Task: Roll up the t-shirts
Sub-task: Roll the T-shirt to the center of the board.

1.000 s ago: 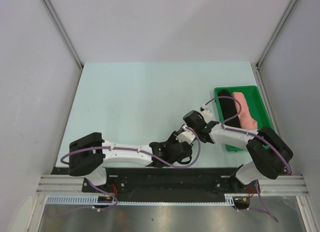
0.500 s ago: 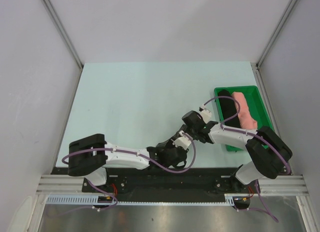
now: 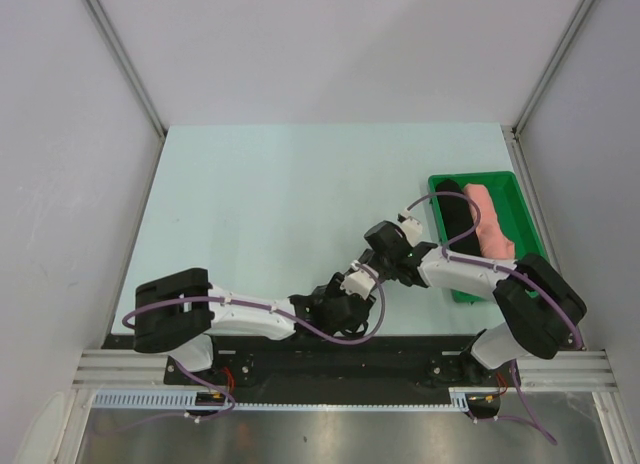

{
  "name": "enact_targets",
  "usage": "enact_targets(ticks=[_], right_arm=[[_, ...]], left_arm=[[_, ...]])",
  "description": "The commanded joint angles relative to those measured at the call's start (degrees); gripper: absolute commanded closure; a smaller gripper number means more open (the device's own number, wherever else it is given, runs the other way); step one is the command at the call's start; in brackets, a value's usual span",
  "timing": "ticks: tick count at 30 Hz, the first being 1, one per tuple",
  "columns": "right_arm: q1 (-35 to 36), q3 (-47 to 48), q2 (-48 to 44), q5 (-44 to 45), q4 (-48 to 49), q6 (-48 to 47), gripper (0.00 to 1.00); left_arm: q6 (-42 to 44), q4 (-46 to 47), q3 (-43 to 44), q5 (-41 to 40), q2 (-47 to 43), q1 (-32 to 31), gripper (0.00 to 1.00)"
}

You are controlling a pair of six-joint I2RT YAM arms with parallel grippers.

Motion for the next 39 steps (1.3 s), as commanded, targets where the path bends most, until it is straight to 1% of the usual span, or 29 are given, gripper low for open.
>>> enact_targets(ticks=[1, 4, 5, 6, 8, 9, 11, 12, 14, 18, 20, 23, 27, 31, 35, 39], right_arm=[[0.03, -0.16, -1.42, -1.06, -3.99, -0.86, 0.74], [-0.59, -0.16, -2.92, -1.32, -3.99, -1.04, 0.71], [-0.76, -0.16, -3.79, -1.41, -3.99, -1.3, 0.68], [-1.46, -0.16, -4.5, -1.67, -3.99, -1.47, 0.61], [-2.43, -0.16, -5.81, -2.11, -4.08, -1.83, 0.56], [-2.87, -0.16, -7.47, -2.2, -4.17, -2.09, 0.49], [-4.45, -0.16, -8.98, -2.72, -4.25, -2.44, 0.43], [-5.15, -0.16, -10.55, -2.99, -4.52, -2.79, 0.38], [-6.82, -0.16, -12.32, -3.17, -4.87, -3.14, 0.35], [-8.76, -0.25, -16.62, -2.64, -7.67, -3.85, 0.34], [-8.76, -0.24, -18.82, -1.68, -8.82, -4.2, 0.34], [-8.41, -0.25, -20.67, -0.53, -11.54, -4.73, 0.35], [-5.34, -1.82, -23.3, 1.05, -13.04, -4.47, 0.35], [-2.62, -4.2, -25.24, 0.96, -12.17, -3.15, 0.36], [1.95, -5.52, -24.28, 2.11, -10.42, -1.31, 0.35], [4.77, -6.57, -21.04, 1.67, -7.95, 1.68, 0.36]], left_arm=[[-2.7, -3.59, -2.9, 2.06, -0.43, 0.41, 0.34], [-2.79, -3.06, -3.52, 2.5, -0.08, 0.5, 0.34], [-2.7, -2.8, -3.61, 2.58, -0.08, 0.5, 0.34], [-2.7, -2.54, -3.96, 2.76, -0.08, 0.5, 0.34], [-2.44, -2.19, -4.31, 2.76, -0.08, 0.5, 0.35], [-2.44, -2.01, -4.48, 2.93, 0.01, 0.5, 0.35], [-2.18, -1.31, -5.01, 3.2, -0.08, 0.5, 0.36], [-2.18, -0.96, -5.19, 3.46, -0.16, 0.5, 0.37], [-2.0, -0.95, -5.45, 4.51, -0.43, 0.67, 0.37], [-1.91, -0.86, -5.89, 7.06, -0.69, 2.34, 0.37], [-1.91, 1.33, -6.59, 9.34, -1.74, 3.3, 0.38], [-1.82, 1.68, -7.3, 12.59, -3.32, 5.41, 0.39], [-1.04, 1.86, -7.3, 17.69, -4.56, 8.75, 0.39], [-0.68, 1.51, -7.3, 22.96, -5.0, 11.21, 0.39], [-0.95, 1.16, -7.56, 26.92, -5.09, 13.59, 0.39], [-1.65, 1.42, -7.91, 30.78, -5.0, 16.31, 0.4]])
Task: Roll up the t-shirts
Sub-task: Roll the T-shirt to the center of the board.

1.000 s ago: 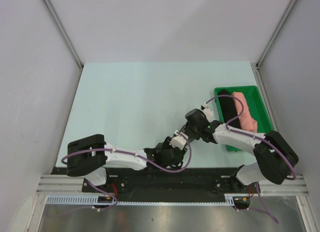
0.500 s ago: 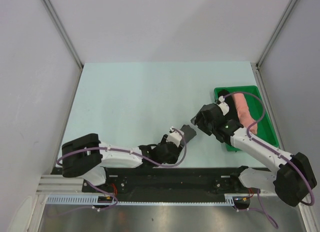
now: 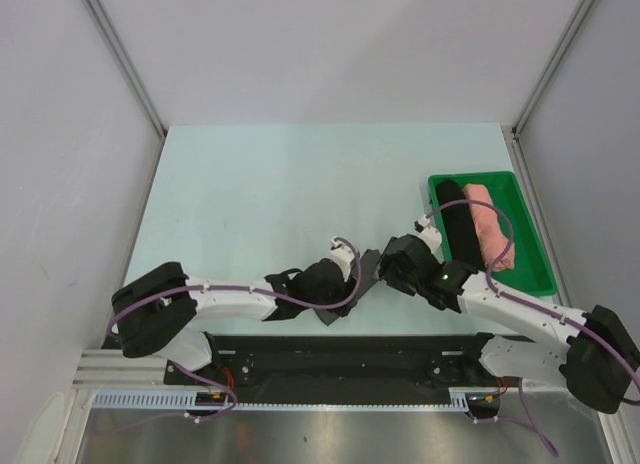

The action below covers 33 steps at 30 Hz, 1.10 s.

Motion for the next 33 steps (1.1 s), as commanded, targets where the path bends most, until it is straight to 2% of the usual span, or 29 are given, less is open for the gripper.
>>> enact_targets(ticks=[1, 8, 17, 26, 28, 33], right_arm=[[3.21, -1.24, 2.66, 1.69, 3.55, 3.98, 0.36], [4.63, -1.51, 9.08, 2.57, 7.94, 7.85, 0.4], [-1.43, -1.33, 14.71, 0.02, 13.48, 2.76, 0.41], [-7.05, -0.8, 14.98, -2.0, 16.12, -4.1, 0.37], [-8.37, -0.8, 13.57, -2.53, 15.25, -5.41, 0.33], [-9.87, -0.8, 8.57, -1.66, 12.17, -7.27, 0.3]], left_arm=[[-1.54, -4.04, -2.45, 8.06, 0.46, 2.81, 0.4], [-3.21, -1.94, -3.42, 14.04, 1.25, 6.94, 0.44], [-8.21, 4.21, -3.77, 22.38, 5.03, 10.19, 0.45], [-17.26, 9.4, -2.28, 25.2, 10.66, 11.34, 0.49], [-18.5, 10.37, -2.27, 25.12, 11.71, 11.34, 0.49], [-20.61, 11.07, -2.28, 24.07, 12.33, 11.34, 0.5]])
